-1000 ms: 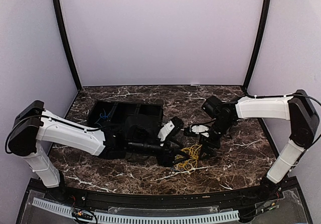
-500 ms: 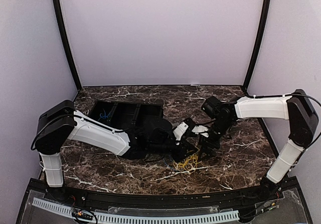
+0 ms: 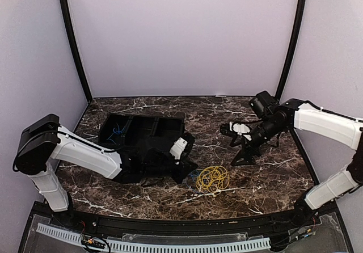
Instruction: Untangle the cables
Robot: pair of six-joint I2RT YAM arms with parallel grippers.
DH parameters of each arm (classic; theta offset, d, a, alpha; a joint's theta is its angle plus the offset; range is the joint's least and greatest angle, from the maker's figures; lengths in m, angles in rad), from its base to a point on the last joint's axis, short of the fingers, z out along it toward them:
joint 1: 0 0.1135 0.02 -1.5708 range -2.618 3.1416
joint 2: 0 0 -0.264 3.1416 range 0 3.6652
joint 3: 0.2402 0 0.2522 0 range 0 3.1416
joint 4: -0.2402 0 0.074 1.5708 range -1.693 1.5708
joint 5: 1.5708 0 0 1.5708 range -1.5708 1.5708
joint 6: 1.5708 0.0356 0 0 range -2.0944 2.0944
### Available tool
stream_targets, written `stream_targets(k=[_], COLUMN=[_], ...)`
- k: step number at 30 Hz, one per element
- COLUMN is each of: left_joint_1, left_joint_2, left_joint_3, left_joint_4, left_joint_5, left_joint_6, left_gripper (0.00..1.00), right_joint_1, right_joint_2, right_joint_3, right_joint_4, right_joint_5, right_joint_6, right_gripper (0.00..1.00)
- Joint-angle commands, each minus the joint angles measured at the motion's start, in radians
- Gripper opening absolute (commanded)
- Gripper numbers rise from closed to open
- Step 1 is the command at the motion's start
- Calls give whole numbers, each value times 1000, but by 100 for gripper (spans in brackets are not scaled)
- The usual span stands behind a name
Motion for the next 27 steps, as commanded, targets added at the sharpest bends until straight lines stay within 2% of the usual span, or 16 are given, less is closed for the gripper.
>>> stream_targets(k=[1, 4, 8, 14, 20, 24, 27], left_joint_1=[1, 1, 1, 1, 1, 1, 1], left_joint_2=[-93, -117, -126, -120, -121, -117, -95], left_joint_3=[-64, -88, -118, -136, -137, -143, -135], left_joint_4=[71, 69, 62, 100, 182, 230, 250], left_joint_5=[-21, -29, -46, -25, 98, 112, 120], left_joint_6=[-11, -30, -70, -108, -65, -45, -20], left_gripper=[0, 2, 6, 18, 36, 42, 44], right_joint_1=[5, 29, 77, 105, 114, 115, 118], right_joint_2=[59, 76, 69, 116, 153, 143, 131], right_joint_3=[-67, -100, -128, -117, -100, -90, -77], right_joint_4=[78, 119, 164, 181, 178, 169, 153], right_joint_5=[-10, 11, 32, 55, 67, 67, 70], right_joint_6=[-21, -35, -31, -20, -17, -18, -17], right_gripper=[88, 81, 78, 70, 43, 15, 2])
